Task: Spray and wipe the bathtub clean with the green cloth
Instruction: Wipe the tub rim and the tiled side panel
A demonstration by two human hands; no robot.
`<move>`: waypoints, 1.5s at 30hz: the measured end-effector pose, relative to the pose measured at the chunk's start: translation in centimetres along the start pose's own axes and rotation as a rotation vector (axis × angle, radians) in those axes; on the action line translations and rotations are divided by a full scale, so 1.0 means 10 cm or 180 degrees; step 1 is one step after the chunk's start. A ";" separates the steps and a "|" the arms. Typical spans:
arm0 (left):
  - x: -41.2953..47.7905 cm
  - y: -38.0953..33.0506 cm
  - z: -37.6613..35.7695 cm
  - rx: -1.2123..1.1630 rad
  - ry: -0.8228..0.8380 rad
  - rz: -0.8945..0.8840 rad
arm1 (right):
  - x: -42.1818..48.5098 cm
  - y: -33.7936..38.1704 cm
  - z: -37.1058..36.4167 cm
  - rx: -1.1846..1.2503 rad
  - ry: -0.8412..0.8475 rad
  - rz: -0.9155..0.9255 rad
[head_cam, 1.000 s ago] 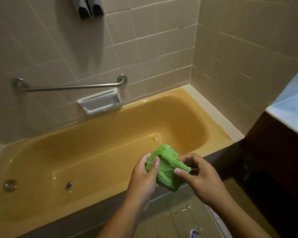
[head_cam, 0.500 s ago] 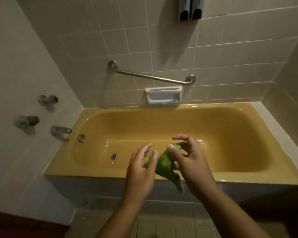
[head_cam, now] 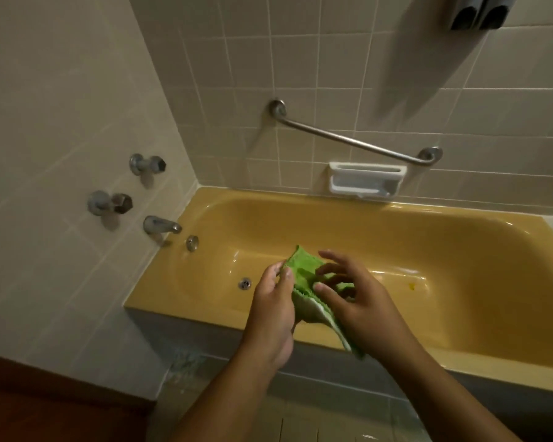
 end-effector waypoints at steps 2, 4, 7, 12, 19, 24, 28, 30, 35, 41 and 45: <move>0.17 -0.04 0.12 -0.0501 -0.0034 0.0147 | 0.05 -0.12 -0.18 -0.0343 -0.0115 0.0144; 0.29 -0.06 0.20 -0.0785 -0.0019 0.0243 | 0.10 -0.26 -0.33 -0.0551 -0.0124 0.0099; 0.40 -0.03 0.32 -0.1049 -0.0037 0.0377 | 0.17 -0.34 -0.49 -0.0166 0.0227 -0.0236; 0.56 -0.02 0.56 -0.1033 -0.0038 0.0293 | 0.26 -0.24 -0.68 0.0311 0.0406 -0.0417; 0.61 -0.07 0.82 -0.1073 -0.0313 0.0171 | 0.33 -0.19 -1.06 0.0555 0.0734 -0.0490; 0.65 -0.14 0.99 -0.0881 -0.0475 0.0220 | 0.32 -0.11 -1.21 0.1207 0.0876 -0.0483; 0.70 -0.14 1.17 -0.0348 -0.0430 0.0243 | 0.37 0.04 -1.18 0.1415 0.0623 -0.0496; 0.70 -0.08 1.27 0.0107 -0.0467 0.0238 | 0.41 0.10 -1.16 0.1440 0.0537 -0.0458; 0.68 0.05 1.48 0.1281 -0.0433 0.0097 | 0.51 0.21 -1.14 0.1778 0.0601 -0.0610; 0.13 -0.42 1.08 0.1594 0.0582 -0.1034 | 0.62 0.31 -1.20 0.2364 0.0537 -0.0836; 0.01 -0.33 1.05 0.1943 0.0796 -0.1340 | 0.73 0.38 -1.17 0.2622 0.0184 -0.1050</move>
Point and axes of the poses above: each hand's wrist, its own x-axis towards the middle knuckle, its own z-axis out of the back of the hand, y = z × x, the point moved 3 cm from there along x, towards the middle knuckle, and after that the axes turned 11 degrees about -z, right-handed, at the moved point
